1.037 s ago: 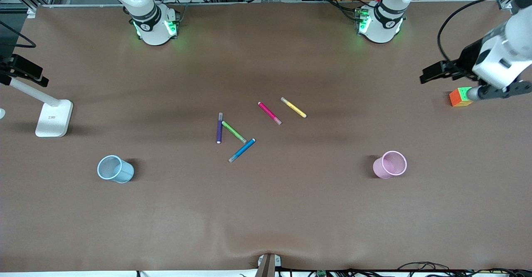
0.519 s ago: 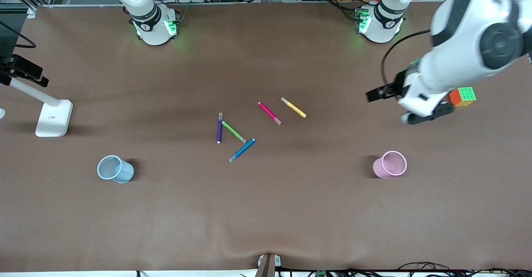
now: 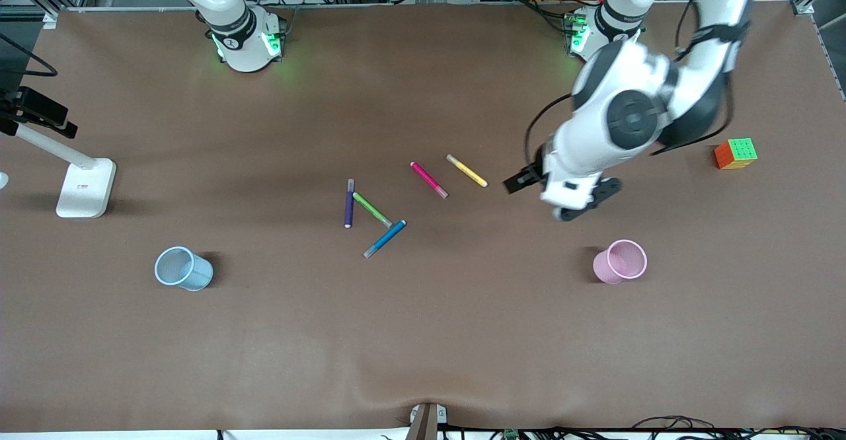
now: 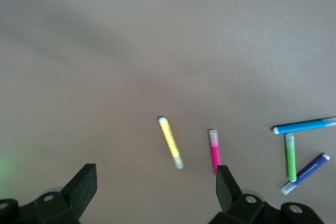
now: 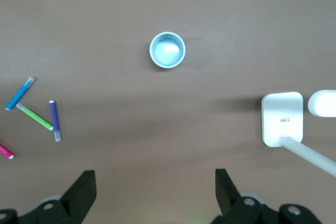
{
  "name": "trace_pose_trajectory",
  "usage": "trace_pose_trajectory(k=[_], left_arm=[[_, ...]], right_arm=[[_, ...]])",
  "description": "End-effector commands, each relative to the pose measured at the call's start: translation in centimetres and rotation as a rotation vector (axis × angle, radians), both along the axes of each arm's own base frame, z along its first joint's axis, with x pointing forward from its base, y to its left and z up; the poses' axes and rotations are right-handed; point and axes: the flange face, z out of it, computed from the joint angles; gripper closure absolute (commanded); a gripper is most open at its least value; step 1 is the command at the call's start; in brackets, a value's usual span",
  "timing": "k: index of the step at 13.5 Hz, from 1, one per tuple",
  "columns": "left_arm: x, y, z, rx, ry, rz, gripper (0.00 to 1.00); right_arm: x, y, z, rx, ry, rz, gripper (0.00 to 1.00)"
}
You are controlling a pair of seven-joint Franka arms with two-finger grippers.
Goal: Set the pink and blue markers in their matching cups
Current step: 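Move the left gripper over the pink marker and lower it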
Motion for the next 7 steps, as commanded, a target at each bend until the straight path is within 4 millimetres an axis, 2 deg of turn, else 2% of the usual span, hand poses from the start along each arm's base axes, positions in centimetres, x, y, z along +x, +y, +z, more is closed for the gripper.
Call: trace_pose_trajectory(k=[1, 3, 7], left_arm=[[-0.2, -3.8, -3.4, -0.001, 0.019, 0.126, 0.0], [-1.0, -6.8, -6.5, 0.0, 0.015, 0.164, 0.0], [-1.9, -10.4, -11.5, -0.016, -0.004, 0.26, 0.0]], right_arm=[[-0.1, -0.3, 0.2, -0.01, 0.005, 0.003, 0.0], [0.0, -0.3, 0.1, -0.01, 0.006, 0.002, 0.0], [0.0, -0.4, 0.1, -0.009, 0.005, 0.0, 0.0]])
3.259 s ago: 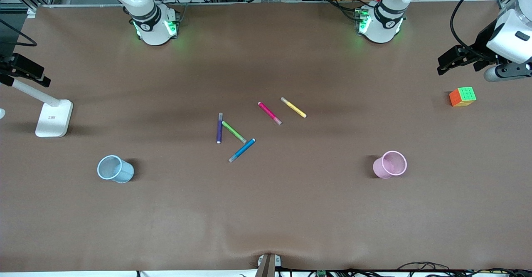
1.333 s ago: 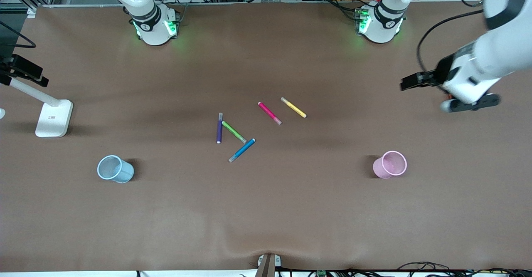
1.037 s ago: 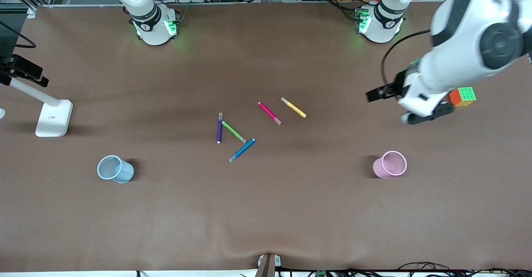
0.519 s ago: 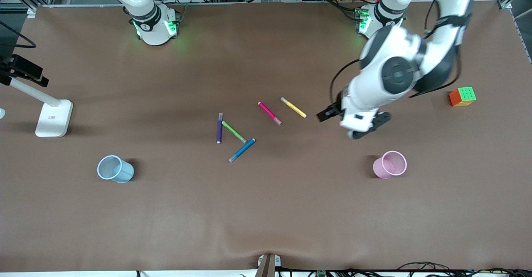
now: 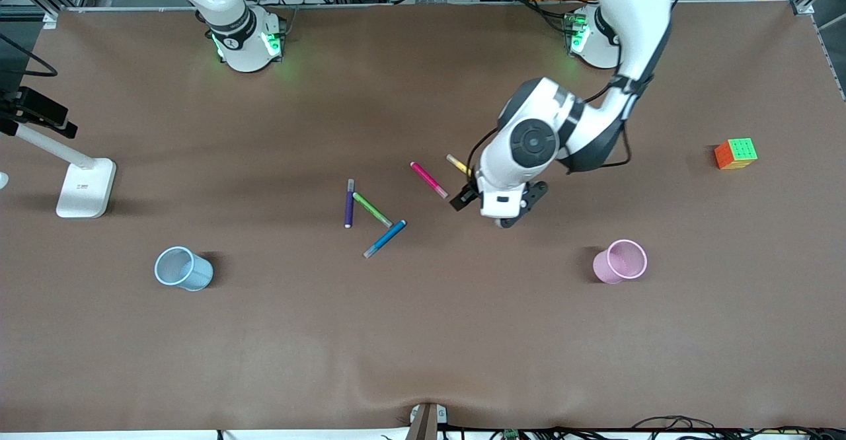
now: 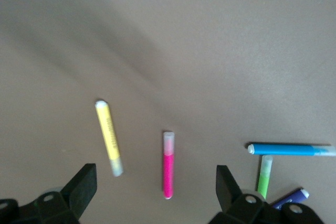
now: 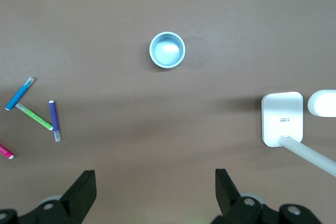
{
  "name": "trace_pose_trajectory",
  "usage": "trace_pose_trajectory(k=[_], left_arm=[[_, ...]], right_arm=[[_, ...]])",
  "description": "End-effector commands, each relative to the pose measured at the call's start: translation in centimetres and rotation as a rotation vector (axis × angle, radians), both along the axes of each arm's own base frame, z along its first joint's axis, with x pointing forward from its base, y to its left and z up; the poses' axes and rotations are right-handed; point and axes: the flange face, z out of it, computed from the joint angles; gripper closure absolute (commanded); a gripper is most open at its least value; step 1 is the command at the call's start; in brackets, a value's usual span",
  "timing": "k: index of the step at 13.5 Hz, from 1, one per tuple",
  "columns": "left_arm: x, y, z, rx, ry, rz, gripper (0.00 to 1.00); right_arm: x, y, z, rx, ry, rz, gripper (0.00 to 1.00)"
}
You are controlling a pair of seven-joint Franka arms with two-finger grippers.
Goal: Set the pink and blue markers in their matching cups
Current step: 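Move the left gripper over the pink marker and lower it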
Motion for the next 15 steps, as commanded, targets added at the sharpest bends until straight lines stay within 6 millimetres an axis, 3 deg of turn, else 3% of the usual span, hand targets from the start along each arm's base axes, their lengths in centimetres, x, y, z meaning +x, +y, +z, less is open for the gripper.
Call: trace_pose_trajectory(k=[1, 5, 8, 9, 10, 12, 13, 15], left_arm=[[-0.3, -2.3, -2.4, -0.018, -0.008, 0.06, 0.0], [-1.5, -4.1, -7.4, -0.025, -0.002, 0.074, 0.06], [-2.0, -4.4, -9.1, -0.022, 0.005, 0.088, 0.14], [-2.4, -4.8, -9.6, -0.019, 0.01, 0.082, 0.17], [-2.5, -4.8, -10.1, -0.019, 0.015, 0.086, 0.18], [-2.6, -4.9, -10.3, -0.025, 0.026, 0.096, 0.27], [-2.7, -4.9, -10.5, -0.025, 0.031, 0.1, 0.36], [-2.9, -4.9, -11.1, -0.021, 0.039, 0.1, 0.37]], right_arm=[[0.1, -0.4, 0.1, -0.009, 0.006, 0.002, 0.0], [0.6, -0.3, -0.6, -0.001, 0.014, -0.004, 0.0], [0.7, -0.3, -0.7, 0.001, 0.017, -0.004, 0.0], [1.8, -0.2, -2.8, 0.001, 0.047, 0.005, 0.0], [3.9, 0.1, -6.4, -0.018, 0.116, 0.017, 0.0], [4.4, -0.1, -5.7, -0.006, 0.095, 0.01, 0.0], [4.7, -0.3, -6.5, -0.004, 0.107, 0.005, 0.0], [6.0, -0.3, -9.6, -0.022, 0.155, 0.01, 0.0]])
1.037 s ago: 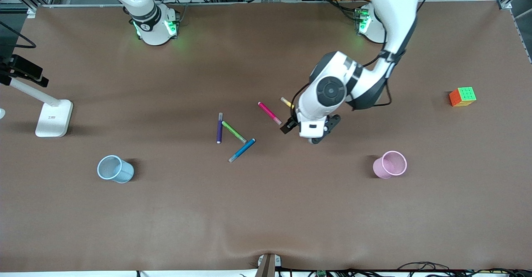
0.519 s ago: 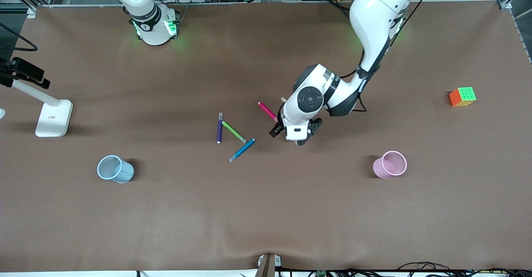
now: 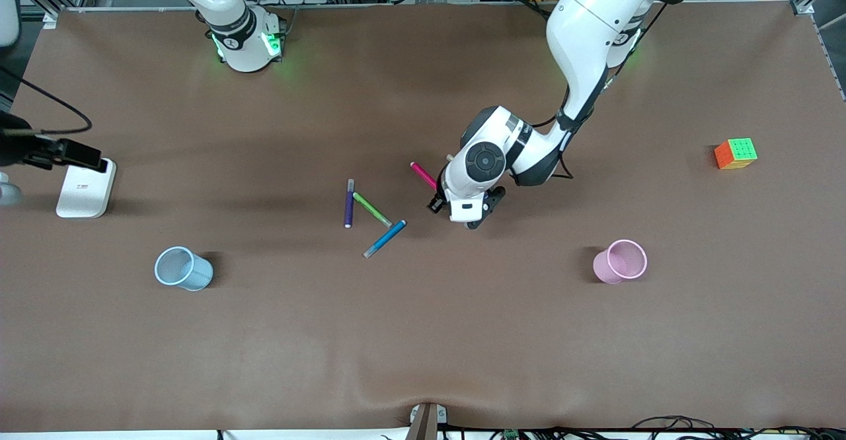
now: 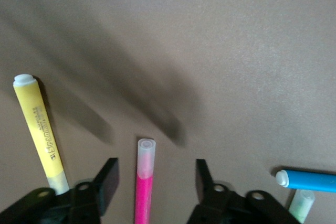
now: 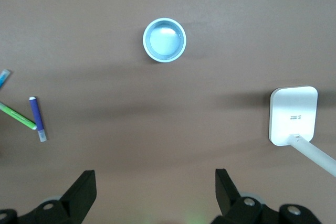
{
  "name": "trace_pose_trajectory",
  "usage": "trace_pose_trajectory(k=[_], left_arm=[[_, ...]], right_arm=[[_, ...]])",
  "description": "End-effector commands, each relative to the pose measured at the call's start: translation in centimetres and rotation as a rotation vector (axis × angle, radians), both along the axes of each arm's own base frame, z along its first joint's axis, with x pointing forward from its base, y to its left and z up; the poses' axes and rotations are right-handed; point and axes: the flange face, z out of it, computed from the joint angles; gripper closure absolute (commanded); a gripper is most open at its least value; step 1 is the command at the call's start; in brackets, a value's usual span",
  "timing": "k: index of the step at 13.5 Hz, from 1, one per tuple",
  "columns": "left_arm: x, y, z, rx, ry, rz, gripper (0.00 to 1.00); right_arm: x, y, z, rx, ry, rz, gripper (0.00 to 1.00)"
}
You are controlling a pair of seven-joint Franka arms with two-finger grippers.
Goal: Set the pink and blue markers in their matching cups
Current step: 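Grasp the pink marker with the left gripper while the right gripper reaches in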
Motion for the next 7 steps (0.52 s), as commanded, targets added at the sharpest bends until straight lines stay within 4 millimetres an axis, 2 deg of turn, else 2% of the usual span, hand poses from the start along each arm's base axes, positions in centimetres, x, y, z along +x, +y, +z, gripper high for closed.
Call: trace_pose_trajectory(k=[1, 2, 5, 7], left_arm=[[-0.2, -0.8, -0.5, -0.017, -0.004, 0.023, 0.37], [-0.5, -0.9, -0.9, -0.014, 0.001, 0.02, 0.38], [-0.7, -1.1, -1.8, -0.019, 0.0, 0.025, 0.4], [-1.3, -1.5, -2.1, -0.018, -0.001, 0.017, 0.41]], right_arm=[[1.8, -0.7, -3.3, -0.012, 0.06, 0.004, 0.0], [2.2, -0.8, -4.3, -0.014, 0.073, 0.006, 0.0], [2.5, -0.7, -5.0, -0.004, 0.083, 0.004, 0.0], [2.9, -0.6, -6.5, -0.006, 0.107, 0.002, 0.0]])
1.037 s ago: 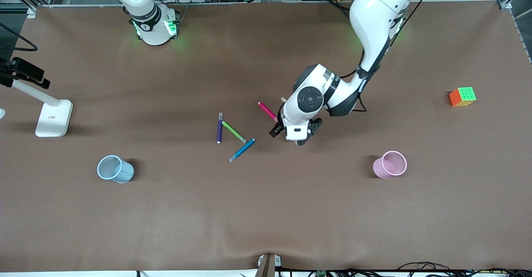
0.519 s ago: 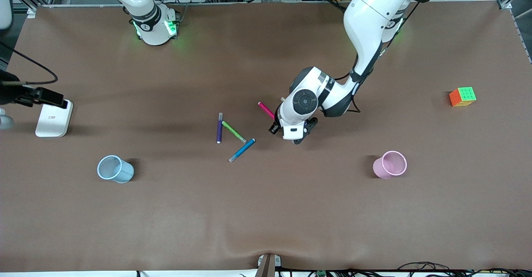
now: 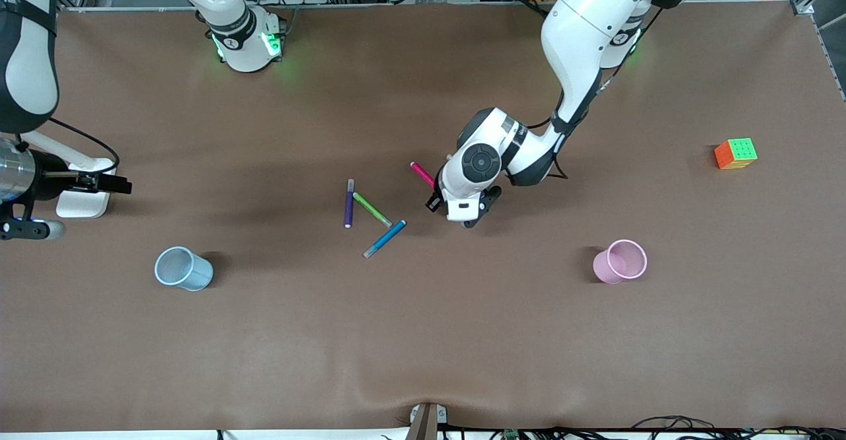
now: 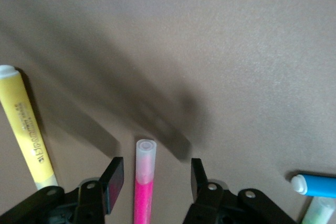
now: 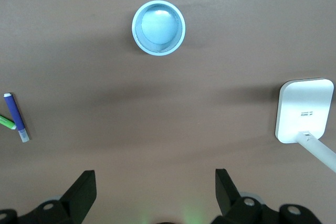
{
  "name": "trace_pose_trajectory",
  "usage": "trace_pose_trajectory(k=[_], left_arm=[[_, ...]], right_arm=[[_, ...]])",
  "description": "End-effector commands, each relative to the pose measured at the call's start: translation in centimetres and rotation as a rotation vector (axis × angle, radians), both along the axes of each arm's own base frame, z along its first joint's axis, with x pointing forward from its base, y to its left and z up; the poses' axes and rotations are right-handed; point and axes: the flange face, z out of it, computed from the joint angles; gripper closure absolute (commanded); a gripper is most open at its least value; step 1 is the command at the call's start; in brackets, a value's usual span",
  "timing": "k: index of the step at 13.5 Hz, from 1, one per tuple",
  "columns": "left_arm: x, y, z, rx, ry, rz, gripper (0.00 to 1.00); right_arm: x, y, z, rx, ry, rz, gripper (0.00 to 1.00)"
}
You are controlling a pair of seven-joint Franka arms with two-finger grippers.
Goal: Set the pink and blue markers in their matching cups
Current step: 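Grasp the pink marker with the left gripper while the right gripper reaches in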
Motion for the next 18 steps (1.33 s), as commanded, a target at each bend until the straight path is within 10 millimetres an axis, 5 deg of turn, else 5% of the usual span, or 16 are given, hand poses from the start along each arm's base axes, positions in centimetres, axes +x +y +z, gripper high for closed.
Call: trace_pose_trajectory(k=[1, 6, 9, 16, 18], left_arm=[[-0.4, -0.6, -0.3, -0.012, -0.008, 0.02, 0.43], [-0.8, 0.5, -1.0, 0.007, 0.01, 0.025, 0.47], [-0.8, 0.6, -1.0, 0.009, 0.012, 0.042, 0.53], [-0.1, 0.3, 0.5, -0.008, -0.017, 0.064, 0.99], [0.3, 0.5, 1.5, -0.014, -0.029, 0.069, 1.0]], right_arm=[[0.7, -0.1, -0.5, 0.0, 0.01, 0.0, 0.0], [2.4, 2.9, -1.4, 0.002, -0.062, 0.044, 0.0], [2.9, 3.7, -2.3, 0.036, -0.064, -0.075, 0.0], [4.8, 7.2, -4.8, 0.109, -0.065, -0.41, 0.0], [5.3, 9.6, -5.6, 0.088, -0.076, -0.48, 0.0]])
